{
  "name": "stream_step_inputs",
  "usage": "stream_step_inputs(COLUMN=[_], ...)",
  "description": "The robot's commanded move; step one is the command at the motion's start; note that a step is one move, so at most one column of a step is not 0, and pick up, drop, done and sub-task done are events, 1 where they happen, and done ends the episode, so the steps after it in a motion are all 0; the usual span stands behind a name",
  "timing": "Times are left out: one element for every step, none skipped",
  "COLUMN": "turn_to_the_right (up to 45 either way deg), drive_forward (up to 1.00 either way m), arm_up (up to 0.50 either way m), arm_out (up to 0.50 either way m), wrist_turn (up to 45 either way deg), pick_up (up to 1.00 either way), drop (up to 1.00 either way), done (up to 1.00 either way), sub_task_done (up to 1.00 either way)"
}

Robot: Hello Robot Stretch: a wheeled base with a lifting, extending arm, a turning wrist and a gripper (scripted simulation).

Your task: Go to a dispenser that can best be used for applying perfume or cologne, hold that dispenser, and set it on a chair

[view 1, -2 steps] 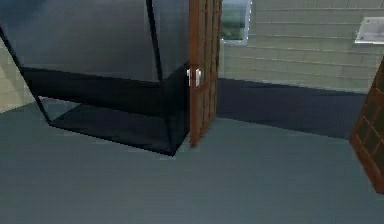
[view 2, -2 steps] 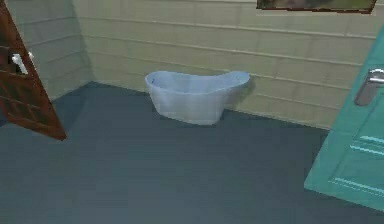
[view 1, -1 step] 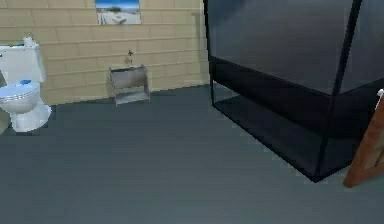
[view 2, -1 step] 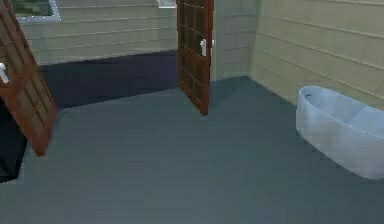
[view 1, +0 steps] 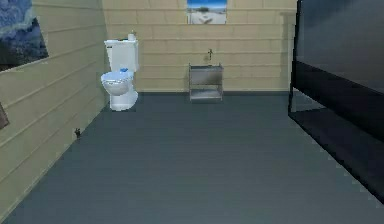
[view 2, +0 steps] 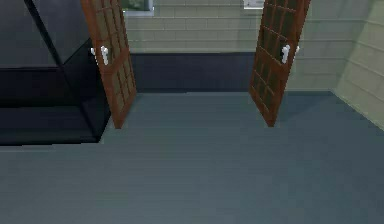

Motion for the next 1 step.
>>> stream_step_inputs(turn_to_the_right=[0.0], drive_forward=[0.65], arm_up=[0.0], arm_out=[0.0], wrist_turn=[0.0], pick_up=[0.0], drop=[0.0], done=[0.0], sub_task_done=[0.0])
